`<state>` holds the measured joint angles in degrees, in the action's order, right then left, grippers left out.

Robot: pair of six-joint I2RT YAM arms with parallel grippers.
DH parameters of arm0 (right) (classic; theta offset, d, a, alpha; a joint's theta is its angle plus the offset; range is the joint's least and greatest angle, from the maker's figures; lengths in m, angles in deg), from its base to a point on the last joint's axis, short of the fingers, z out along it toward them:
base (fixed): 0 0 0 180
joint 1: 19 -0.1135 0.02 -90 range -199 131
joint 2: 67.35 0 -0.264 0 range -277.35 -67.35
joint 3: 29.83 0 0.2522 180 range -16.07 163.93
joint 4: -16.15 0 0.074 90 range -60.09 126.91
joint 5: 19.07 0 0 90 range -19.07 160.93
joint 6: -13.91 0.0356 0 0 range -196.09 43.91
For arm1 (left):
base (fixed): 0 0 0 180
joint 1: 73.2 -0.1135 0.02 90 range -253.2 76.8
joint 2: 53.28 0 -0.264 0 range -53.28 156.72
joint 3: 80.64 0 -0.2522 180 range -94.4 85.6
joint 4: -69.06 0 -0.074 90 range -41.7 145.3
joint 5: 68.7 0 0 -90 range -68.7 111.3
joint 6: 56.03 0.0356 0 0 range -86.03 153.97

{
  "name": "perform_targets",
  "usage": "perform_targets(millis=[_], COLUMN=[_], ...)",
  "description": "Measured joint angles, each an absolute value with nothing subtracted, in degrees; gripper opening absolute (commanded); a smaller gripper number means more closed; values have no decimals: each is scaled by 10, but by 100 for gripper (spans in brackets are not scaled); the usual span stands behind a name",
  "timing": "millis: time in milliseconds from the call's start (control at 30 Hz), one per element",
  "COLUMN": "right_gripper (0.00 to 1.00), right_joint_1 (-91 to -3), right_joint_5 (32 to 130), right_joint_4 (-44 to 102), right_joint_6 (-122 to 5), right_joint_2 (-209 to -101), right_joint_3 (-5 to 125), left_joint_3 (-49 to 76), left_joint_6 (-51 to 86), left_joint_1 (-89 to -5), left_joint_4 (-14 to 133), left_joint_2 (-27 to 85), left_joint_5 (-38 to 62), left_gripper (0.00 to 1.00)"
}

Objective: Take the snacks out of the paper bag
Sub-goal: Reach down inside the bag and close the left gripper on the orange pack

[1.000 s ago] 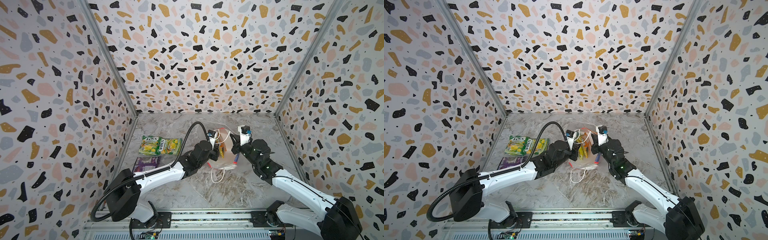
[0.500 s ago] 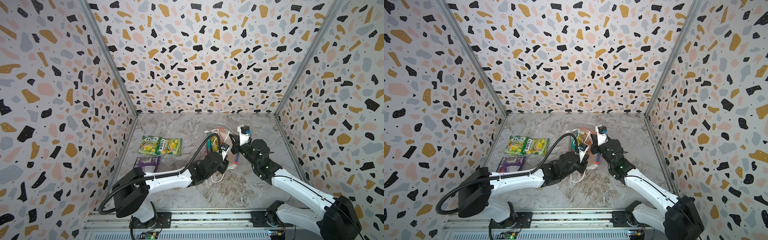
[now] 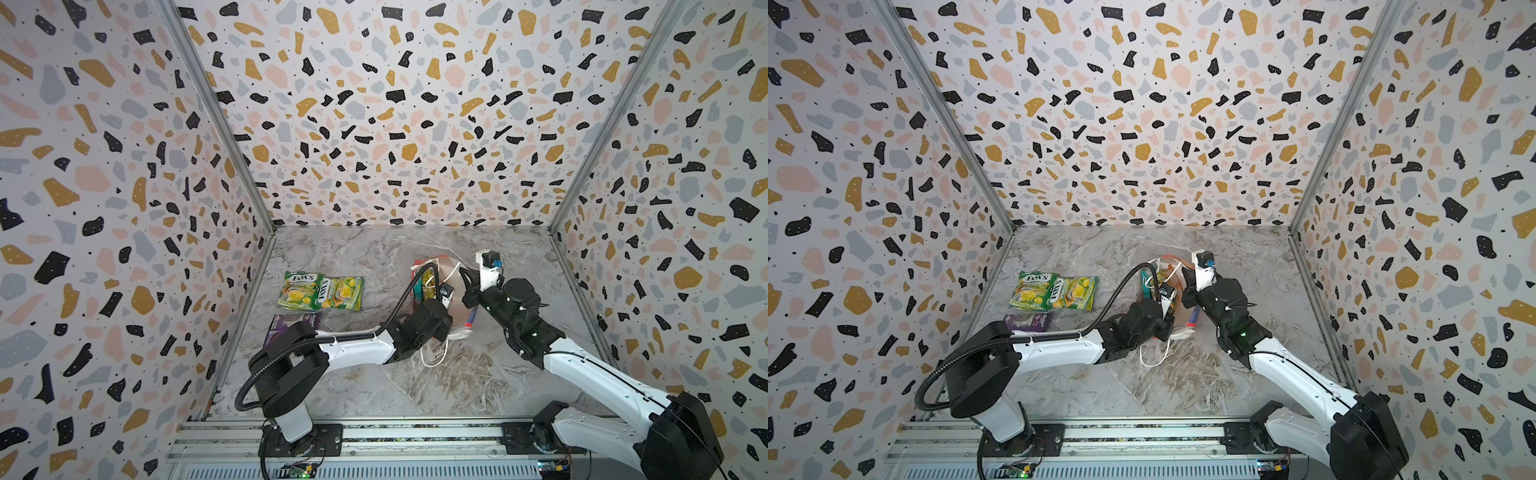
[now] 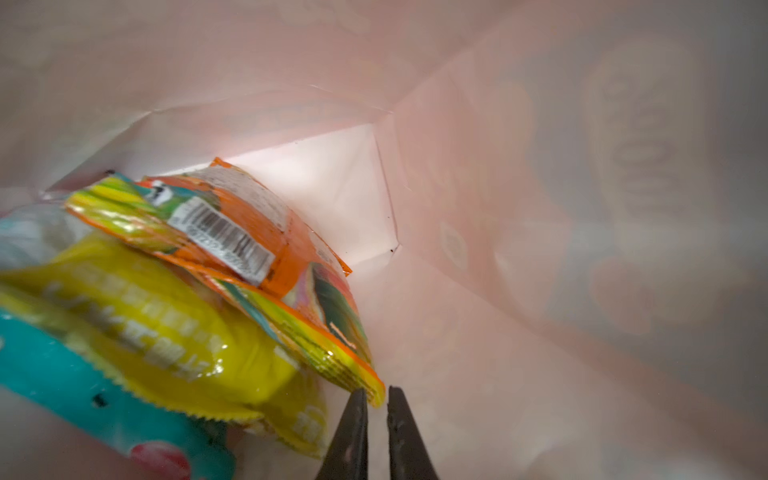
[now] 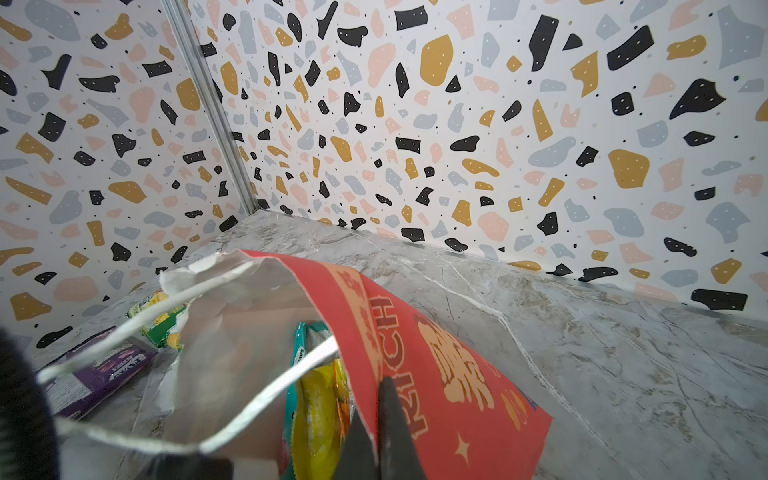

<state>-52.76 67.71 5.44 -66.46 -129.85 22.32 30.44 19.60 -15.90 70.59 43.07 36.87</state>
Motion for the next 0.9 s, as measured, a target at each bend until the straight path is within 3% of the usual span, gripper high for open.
perform_targets(millis=[233, 900], right_gripper=[0, 0], right_joint_1=[-527, -527], right_joint_5=[677, 678], right_joint_4=[56, 56], right_joint_6=[-664, -661], right_joint_2=[-1299, -1292], right_joint_3=[223, 219], left_joint_3=[262, 168], left_joint_6=[172, 134], left_joint_1=[-183, -199], left_joint_4=[670, 572], left_joint_2=[430, 496], left_joint_5=[364, 357], left_gripper=[32, 40])
